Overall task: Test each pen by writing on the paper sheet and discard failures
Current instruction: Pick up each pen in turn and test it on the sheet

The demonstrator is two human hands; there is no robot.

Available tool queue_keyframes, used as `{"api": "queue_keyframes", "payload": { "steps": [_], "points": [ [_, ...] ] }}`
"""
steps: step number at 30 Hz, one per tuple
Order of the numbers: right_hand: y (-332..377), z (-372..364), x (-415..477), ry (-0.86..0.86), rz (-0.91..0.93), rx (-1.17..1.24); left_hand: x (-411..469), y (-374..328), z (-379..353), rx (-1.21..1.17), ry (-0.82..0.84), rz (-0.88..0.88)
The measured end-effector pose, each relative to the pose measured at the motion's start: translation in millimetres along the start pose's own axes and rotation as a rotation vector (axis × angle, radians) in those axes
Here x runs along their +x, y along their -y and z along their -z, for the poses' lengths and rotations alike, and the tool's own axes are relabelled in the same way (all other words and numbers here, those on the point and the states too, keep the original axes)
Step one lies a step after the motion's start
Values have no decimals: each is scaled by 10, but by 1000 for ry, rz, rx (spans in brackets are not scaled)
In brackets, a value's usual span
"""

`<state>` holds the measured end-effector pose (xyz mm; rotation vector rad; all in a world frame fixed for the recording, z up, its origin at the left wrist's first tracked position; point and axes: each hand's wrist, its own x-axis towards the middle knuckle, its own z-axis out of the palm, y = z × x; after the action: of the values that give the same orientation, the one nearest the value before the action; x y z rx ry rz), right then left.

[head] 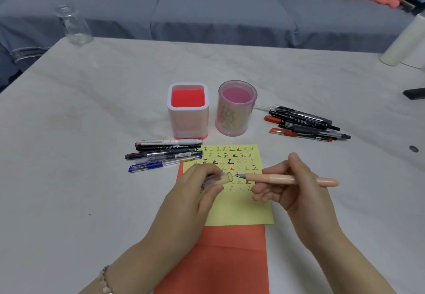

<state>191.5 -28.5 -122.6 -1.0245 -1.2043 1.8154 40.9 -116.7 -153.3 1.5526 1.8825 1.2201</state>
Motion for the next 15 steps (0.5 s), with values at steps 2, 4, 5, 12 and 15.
{"api": "queue_keyframes", "payload": {
  "steps": [2,4,5,12,15],
  "points": [
    [-3,18,-6,-4,1,-20,-2,-14,-5,0,8,8],
    [-9,31,-14,1,5,-46,-1,-24,-7,4,15,13],
    [-12,36,-18,5,7,-59,0,-36,-5,8,21,9],
    [-54,21,-26,-68,64,-262,37,-79,-61,86,134,-137],
    [-72,33,-37,-102,104,-305,85,-180,-116,76,239,-158]
  ]
}}
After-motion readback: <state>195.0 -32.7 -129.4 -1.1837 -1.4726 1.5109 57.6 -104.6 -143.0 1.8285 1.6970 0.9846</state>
